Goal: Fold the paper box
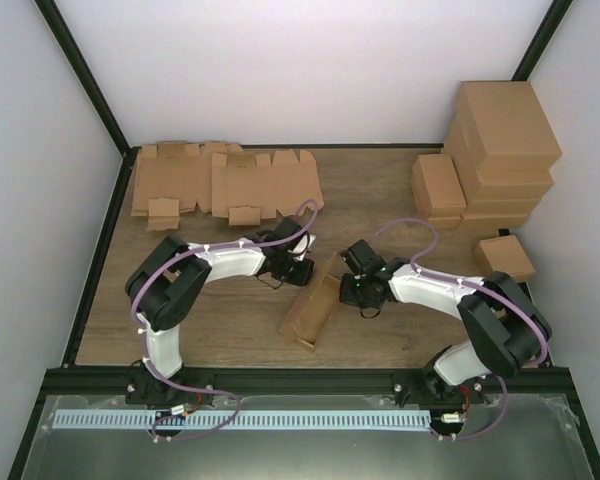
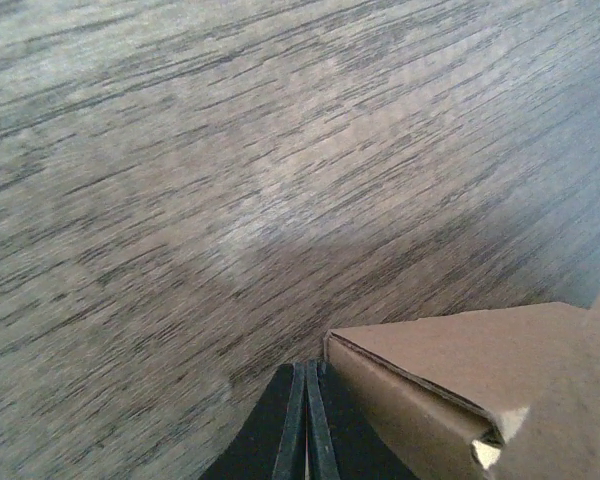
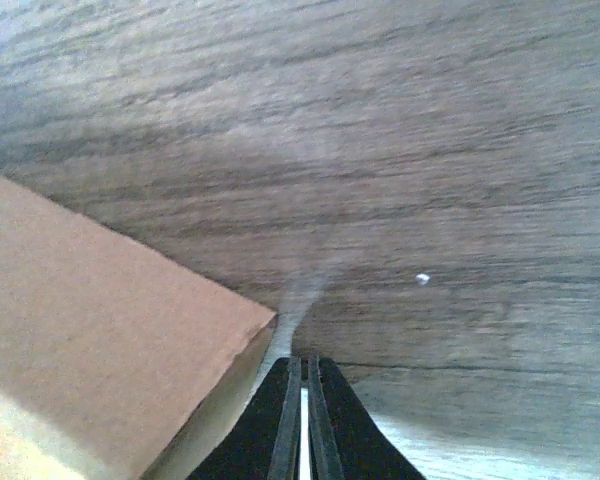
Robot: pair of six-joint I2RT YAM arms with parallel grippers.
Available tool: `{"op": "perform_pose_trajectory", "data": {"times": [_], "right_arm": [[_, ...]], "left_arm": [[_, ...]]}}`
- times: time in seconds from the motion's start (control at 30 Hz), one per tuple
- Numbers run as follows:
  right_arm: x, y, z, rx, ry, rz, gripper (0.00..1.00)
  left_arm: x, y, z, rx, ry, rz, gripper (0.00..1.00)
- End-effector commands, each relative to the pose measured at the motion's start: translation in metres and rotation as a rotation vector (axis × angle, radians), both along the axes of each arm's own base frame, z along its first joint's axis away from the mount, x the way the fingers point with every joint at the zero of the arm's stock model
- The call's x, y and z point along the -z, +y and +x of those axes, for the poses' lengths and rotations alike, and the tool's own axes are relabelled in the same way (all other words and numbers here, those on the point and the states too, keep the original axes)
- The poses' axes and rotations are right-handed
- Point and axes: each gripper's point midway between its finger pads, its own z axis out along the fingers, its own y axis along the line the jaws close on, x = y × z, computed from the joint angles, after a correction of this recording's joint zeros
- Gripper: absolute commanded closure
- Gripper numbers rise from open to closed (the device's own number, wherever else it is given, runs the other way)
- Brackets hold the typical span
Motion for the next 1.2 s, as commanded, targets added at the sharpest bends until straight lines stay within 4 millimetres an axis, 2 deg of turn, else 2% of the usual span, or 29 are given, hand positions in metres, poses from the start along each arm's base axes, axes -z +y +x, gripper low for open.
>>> {"op": "perform_pose_trajectory", "data": {"times": [0.0,0.2,0.53,0.67,0.87,1.07,1.17], "right_arm": [[-0.002,-0.013,0.005,0.063,-0.011,-0.022,0.96],[-0.005,-0.018,0.01,0.103,-0.018,-0.031,0.97],[-0.011,0.013,0.029,0.08,-0.018,0.066,0.99],[-0.011,0.016,0.034,0.089,-0.011,0.065,0.99],[-0.012,0.005,0.027,0.119,-0.019,0.051,0.99],[-0.007,-0.02,0.014,0.149,-0.028,-0.029,0.85],[-0.011,-0.03,0.009,0.123,-0.063,-0.056,0.82]], "left_arm": [[-0.015,-0.001,0.006,0.006,-0.021,-0.031,0.96],[-0.014,-0.004,0.006,0.011,-0.011,-0.044,0.96],[-0.01,-0.02,-0.001,0.057,0.036,-0.095,0.96],[-0.009,-0.026,-0.004,0.072,0.049,-0.112,0.96],[-0.013,-0.033,0.003,0.076,0.044,-0.121,0.96],[-0.022,-0.047,0.015,0.078,0.035,-0.161,0.94],[-0.028,-0.042,0.03,0.036,-0.016,-0.126,0.92]]}}
